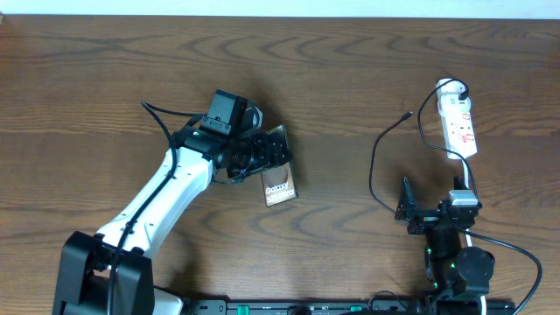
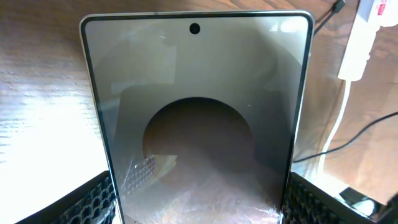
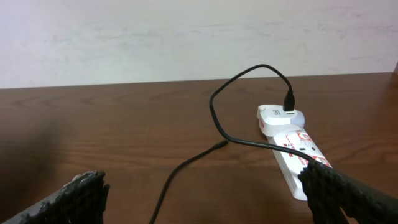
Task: Plug charger to phone and switch on socket
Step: 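Lift the phone with the left gripper and tilt it upright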
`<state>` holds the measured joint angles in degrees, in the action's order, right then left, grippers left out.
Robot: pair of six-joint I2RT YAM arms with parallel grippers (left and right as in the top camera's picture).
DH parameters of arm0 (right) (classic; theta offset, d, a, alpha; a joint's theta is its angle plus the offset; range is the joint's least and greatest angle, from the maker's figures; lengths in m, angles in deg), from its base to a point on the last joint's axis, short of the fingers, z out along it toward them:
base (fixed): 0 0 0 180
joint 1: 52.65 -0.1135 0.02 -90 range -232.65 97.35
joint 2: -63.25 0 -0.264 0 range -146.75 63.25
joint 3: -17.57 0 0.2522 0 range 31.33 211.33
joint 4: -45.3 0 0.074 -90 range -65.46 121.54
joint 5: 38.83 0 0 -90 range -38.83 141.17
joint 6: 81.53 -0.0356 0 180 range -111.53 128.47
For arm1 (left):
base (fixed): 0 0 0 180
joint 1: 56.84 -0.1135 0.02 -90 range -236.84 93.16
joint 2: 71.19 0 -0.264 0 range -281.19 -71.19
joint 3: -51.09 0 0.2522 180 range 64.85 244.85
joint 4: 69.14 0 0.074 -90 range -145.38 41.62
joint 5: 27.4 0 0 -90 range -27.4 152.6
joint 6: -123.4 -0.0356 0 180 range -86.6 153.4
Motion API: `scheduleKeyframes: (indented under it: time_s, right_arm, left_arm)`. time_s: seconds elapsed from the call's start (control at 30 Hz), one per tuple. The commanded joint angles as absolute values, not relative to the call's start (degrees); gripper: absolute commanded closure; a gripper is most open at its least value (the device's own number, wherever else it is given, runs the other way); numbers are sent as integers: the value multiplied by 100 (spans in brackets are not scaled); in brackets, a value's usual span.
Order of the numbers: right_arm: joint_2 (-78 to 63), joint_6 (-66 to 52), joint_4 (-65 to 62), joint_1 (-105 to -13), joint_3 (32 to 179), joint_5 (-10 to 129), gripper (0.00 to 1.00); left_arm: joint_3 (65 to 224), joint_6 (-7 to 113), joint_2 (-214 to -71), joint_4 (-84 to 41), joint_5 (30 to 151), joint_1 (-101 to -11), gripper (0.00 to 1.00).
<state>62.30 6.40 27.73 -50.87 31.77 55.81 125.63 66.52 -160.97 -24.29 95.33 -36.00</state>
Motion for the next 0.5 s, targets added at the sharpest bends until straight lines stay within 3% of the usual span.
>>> scheduleKeyframes:
  time_s: [0.0, 0.47]
  right_arm:
    - [6283, 728, 2751, -5119, 3164, 5559, 1]
    - [6283, 728, 2751, -5119, 3164, 5557, 1]
  left_arm:
    - [12584, 6926, -15904, -2442, 9887, -3593, 41]
    - [12587, 7618, -15904, -2461, 10820, -3838, 40]
